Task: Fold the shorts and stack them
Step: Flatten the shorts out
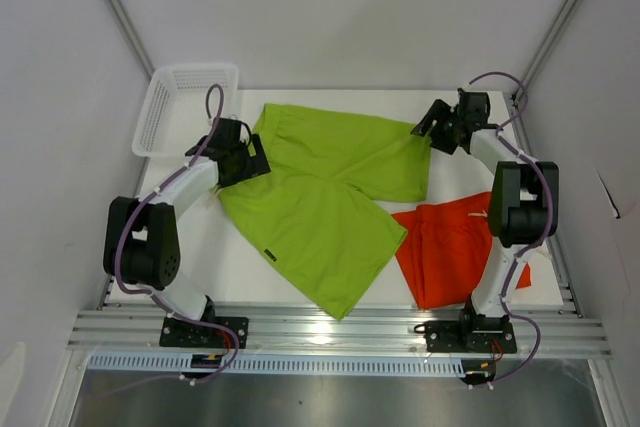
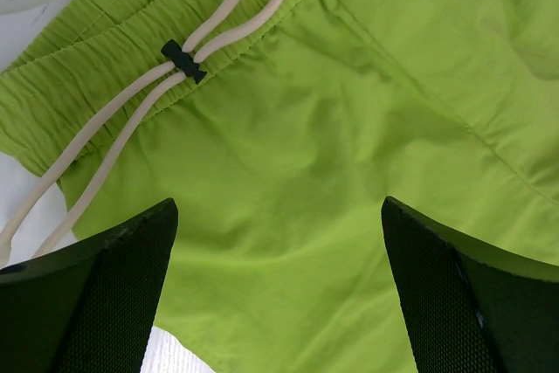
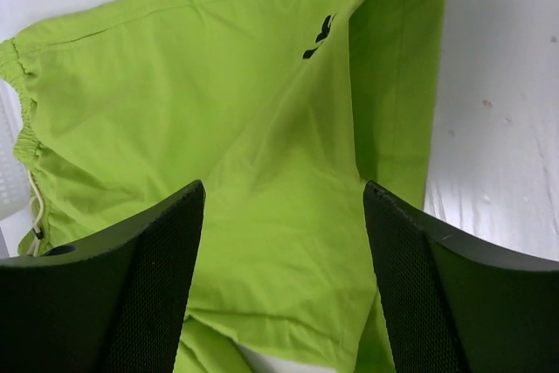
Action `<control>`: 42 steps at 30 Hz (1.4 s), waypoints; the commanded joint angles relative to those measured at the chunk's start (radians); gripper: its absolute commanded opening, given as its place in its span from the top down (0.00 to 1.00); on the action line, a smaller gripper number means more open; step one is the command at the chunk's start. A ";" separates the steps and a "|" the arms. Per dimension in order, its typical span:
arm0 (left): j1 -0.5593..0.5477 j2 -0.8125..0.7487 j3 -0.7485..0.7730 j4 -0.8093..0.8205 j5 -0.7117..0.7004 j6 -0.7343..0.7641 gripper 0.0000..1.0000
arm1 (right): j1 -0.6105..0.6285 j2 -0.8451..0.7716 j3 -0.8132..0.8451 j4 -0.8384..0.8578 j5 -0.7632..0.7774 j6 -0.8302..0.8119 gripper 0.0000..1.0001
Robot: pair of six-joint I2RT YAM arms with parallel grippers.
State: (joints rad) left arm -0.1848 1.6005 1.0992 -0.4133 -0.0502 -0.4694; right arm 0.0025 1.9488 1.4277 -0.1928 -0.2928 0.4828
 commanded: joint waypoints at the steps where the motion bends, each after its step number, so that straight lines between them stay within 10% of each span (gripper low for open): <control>1: -0.002 0.027 -0.004 0.047 -0.036 -0.002 0.01 | 0.007 0.062 0.056 0.061 -0.061 0.020 0.25; 8: -0.002 0.004 -0.033 0.064 -0.027 -0.011 0.01 | -0.021 0.189 0.111 0.130 -0.137 0.051 0.31; 15: -0.002 -0.037 -0.059 0.065 -0.025 -0.014 0.01 | -0.041 0.174 0.057 0.160 -0.157 0.062 0.66; 22: -0.002 -0.065 -0.068 0.064 -0.019 -0.015 0.01 | -0.070 0.090 -0.101 0.242 -0.183 0.100 0.66; 27: -0.002 -0.070 -0.071 0.062 -0.011 -0.012 0.01 | -0.084 0.090 -0.134 0.317 -0.261 0.123 0.30; 42: -0.002 -0.080 -0.084 0.071 -0.005 -0.008 0.01 | -0.104 0.070 -0.233 0.474 -0.330 0.138 0.64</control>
State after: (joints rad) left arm -0.1848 1.5696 1.0260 -0.3744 -0.0570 -0.4717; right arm -0.1005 2.0476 1.1786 0.2192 -0.5976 0.6289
